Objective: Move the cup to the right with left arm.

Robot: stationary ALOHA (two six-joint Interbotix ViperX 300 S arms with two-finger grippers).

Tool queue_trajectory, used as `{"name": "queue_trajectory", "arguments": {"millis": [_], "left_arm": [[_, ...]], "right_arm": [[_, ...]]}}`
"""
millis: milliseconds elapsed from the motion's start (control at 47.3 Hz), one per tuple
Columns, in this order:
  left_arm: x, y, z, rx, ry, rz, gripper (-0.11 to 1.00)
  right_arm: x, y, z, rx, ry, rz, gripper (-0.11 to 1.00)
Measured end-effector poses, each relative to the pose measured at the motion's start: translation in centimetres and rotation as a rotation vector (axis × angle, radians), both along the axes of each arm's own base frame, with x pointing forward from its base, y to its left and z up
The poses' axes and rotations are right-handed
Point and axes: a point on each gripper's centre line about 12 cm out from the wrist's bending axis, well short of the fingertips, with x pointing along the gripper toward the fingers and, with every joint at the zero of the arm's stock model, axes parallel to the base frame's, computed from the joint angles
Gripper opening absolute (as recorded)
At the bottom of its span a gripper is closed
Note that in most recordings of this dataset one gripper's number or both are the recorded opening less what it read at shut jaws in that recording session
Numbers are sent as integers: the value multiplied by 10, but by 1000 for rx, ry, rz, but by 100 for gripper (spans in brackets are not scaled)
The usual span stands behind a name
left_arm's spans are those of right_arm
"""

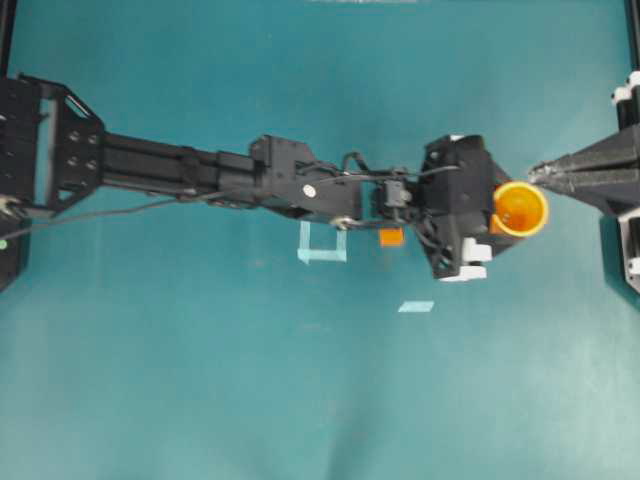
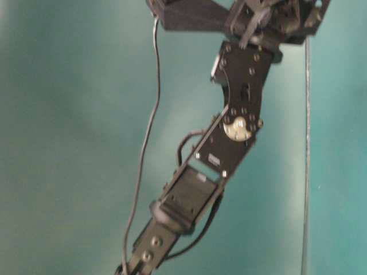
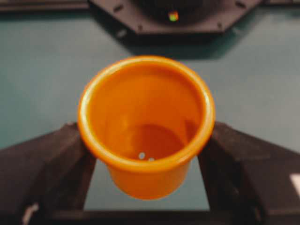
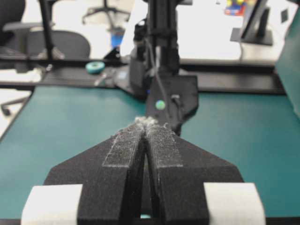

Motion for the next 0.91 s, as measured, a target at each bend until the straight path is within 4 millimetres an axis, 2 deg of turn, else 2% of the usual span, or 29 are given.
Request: {"name": "queue_trajectory", "arguments": {"millis": [254, 909], "left_arm": [[17, 1, -3, 2, 3, 1, 63], [18, -5, -3, 3, 6, -9, 63]], "right_arm": [[0, 0, -1, 0, 8, 0, 1], [0, 0, -1, 0, 12, 0, 1]]}}
